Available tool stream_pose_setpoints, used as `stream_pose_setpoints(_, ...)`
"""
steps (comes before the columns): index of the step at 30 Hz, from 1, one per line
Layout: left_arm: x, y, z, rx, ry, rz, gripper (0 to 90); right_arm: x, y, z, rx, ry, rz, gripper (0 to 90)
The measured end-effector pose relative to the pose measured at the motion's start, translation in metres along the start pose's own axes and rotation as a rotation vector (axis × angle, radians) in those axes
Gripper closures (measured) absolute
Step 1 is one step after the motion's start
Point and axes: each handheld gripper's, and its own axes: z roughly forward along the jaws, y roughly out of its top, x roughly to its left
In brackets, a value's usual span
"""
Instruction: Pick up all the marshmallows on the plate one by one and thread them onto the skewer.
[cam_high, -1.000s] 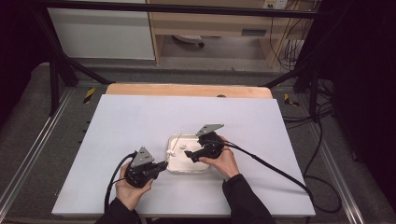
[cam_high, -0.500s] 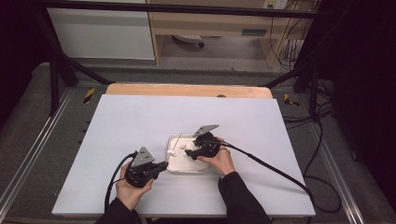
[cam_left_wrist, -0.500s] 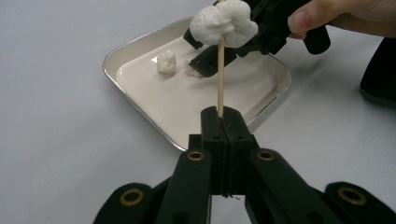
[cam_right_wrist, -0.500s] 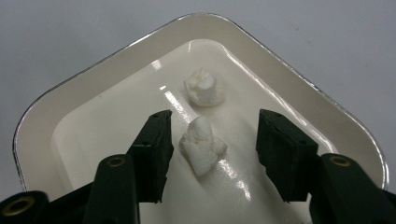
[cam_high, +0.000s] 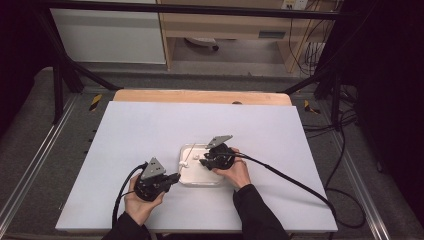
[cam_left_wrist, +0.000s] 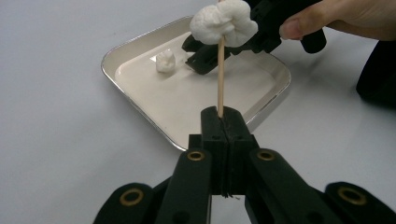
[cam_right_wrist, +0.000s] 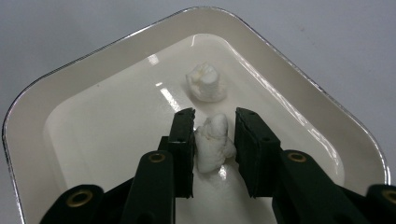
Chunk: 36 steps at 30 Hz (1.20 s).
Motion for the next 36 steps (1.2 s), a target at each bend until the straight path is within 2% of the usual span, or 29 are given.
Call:
stream_pose_setpoints(8, 0.0, 0.0, 0.001, 0.0, -0.001, 0.003, 89.1, -0.001, 0.001, -0.002, 0.005, -0.004, 0.01, 75.3)
stream_pose_setpoints(14, -0.001, 0.0, 0.0, -0.001, -0.006, 0.003, 89.1, 0.0, 0.005, -0.01, -0.022, 0.005, 0.023, 76.6)
stream_pose_setpoints(17, -0.002, 0.0, 0.0, -0.002, -0.006, 0.005, 89.1, 0.0, 0.008, -0.02, -0.035, 0.012, 0.022, 76.9)
stream_pose_setpoints(29, -0.007, 0.001, 0.001, -0.003, -0.019, 0.021, 89.1, 0.01, 0.021, -0.075, -0.154, 0.048, -0.003, 78.0)
stream_pose_setpoints(36, -0.011, 0.003, 0.001, -0.005, -0.032, 0.034, 89.1, 0.013, 0.019, -0.095, -0.19, 0.064, 0.0, 78.6)
